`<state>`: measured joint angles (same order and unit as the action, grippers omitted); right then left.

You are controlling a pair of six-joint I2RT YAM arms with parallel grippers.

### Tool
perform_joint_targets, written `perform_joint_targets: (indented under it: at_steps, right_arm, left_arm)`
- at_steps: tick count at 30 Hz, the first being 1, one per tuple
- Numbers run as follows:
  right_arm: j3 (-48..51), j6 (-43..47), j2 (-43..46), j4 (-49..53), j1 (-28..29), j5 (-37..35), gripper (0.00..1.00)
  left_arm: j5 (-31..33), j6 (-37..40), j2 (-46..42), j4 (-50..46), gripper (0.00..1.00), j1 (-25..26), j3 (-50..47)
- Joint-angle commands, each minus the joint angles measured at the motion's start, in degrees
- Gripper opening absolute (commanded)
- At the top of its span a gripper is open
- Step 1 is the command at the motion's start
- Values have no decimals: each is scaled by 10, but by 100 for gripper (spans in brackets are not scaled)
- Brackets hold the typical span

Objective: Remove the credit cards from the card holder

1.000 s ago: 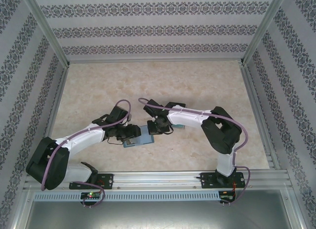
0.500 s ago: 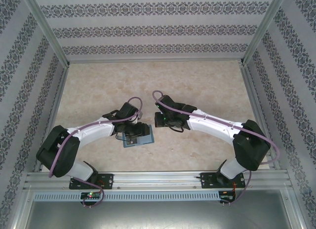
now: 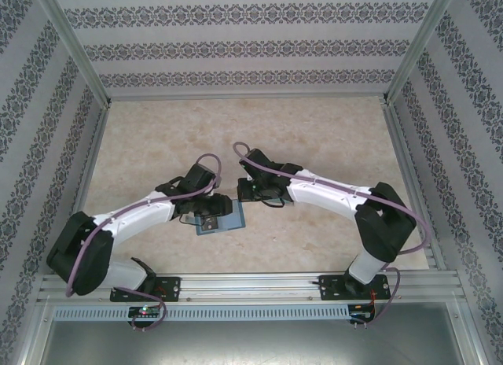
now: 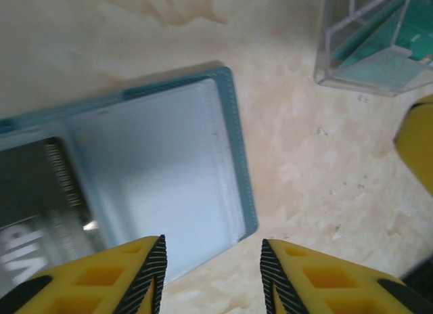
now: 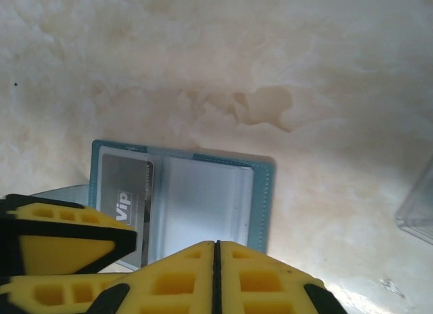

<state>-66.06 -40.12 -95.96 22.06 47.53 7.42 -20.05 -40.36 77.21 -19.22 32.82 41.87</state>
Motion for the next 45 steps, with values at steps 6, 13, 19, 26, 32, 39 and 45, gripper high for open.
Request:
perform_joint_targets:
  at_steps: [6, 13, 19, 26, 32, 39, 45]
  right_arm:
    - [-53, 7, -69, -14, 17, 96, 11]
    - [-90, -4, -135, -3, 20, 163, 14]
    - [-100, -9, -168, -11, 21, 196, 14]
    - [-109, -16, -195, -11, 23, 215, 15]
    - [-117, -15, -206, -11, 26, 226, 17]
    - [-123, -14, -220, -8, 27, 230, 17]
    - [-128, -13, -230, -1, 29, 228, 17]
  left_arm:
    - [101, -36, -79, -77, 25, -40, -68]
    - [96, -45, -63, -66, 17, -43, -84]
    - [94, -46, -53, -60, 17, -43, -92]
    - [100, -52, -53, -69, 17, -43, -94]
    - [115, -59, -58, -86, 17, -43, -94]
    - [121, -62, -65, -88, 17, -43, -100]
    - [110, -64, -53, -77, 17, -43, -106]
